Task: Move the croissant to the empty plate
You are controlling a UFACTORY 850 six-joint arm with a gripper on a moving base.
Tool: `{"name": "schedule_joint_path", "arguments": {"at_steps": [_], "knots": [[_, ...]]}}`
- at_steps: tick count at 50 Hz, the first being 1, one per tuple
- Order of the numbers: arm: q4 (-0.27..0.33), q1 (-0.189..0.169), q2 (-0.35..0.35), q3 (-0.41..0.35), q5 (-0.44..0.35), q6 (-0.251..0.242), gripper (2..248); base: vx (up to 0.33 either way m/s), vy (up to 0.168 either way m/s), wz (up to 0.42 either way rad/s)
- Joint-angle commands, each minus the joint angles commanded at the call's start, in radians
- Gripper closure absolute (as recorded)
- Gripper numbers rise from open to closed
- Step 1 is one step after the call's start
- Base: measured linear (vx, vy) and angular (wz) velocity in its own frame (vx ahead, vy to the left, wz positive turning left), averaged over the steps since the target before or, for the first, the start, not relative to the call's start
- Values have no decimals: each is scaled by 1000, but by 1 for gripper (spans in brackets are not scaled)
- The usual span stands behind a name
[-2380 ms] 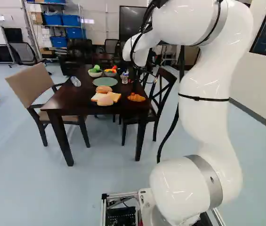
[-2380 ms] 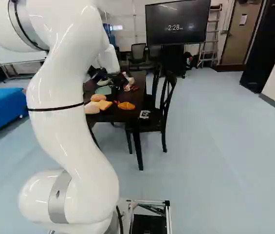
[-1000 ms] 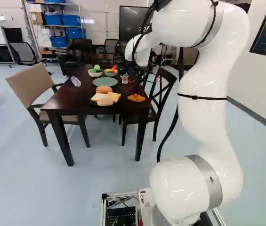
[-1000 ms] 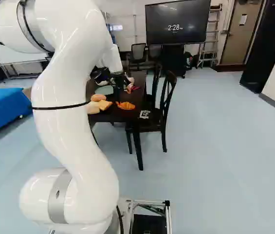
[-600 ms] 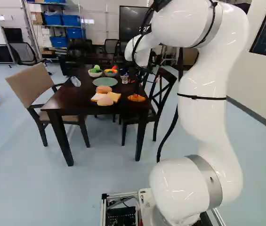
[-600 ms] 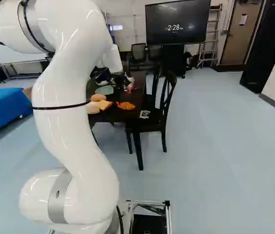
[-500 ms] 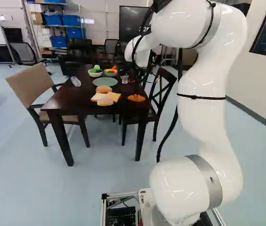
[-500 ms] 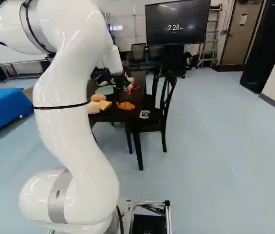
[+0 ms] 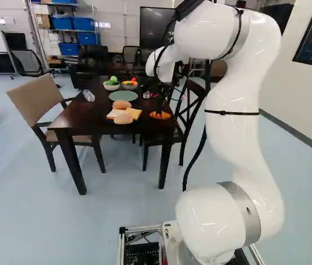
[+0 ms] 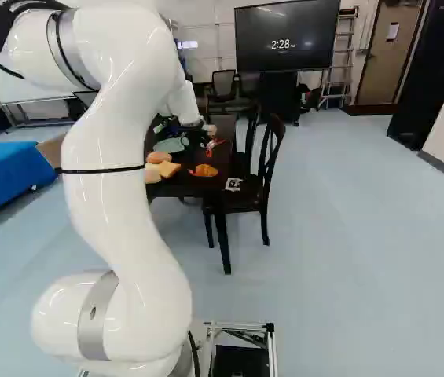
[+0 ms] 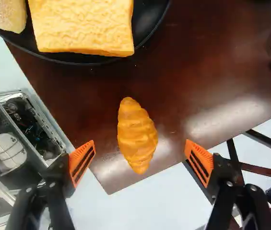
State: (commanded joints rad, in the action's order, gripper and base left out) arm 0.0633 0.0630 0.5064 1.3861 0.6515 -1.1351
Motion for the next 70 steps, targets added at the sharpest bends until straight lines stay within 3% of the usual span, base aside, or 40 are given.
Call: {"name": "schedule_joint_path", "arguments": {"at_steps": [54, 55, 59, 60, 70], "knots": [[0, 0, 0, 0, 0, 0, 3, 0, 0, 0], [0, 0, 0, 0, 0, 0, 15, 0, 0, 0], [0, 0, 0, 0, 0, 0, 15, 0, 0, 0], [0, 0, 0, 0, 0, 0, 29, 0, 0, 0], [0, 0, 0, 0, 0, 0, 40, 0, 0, 0]]}}
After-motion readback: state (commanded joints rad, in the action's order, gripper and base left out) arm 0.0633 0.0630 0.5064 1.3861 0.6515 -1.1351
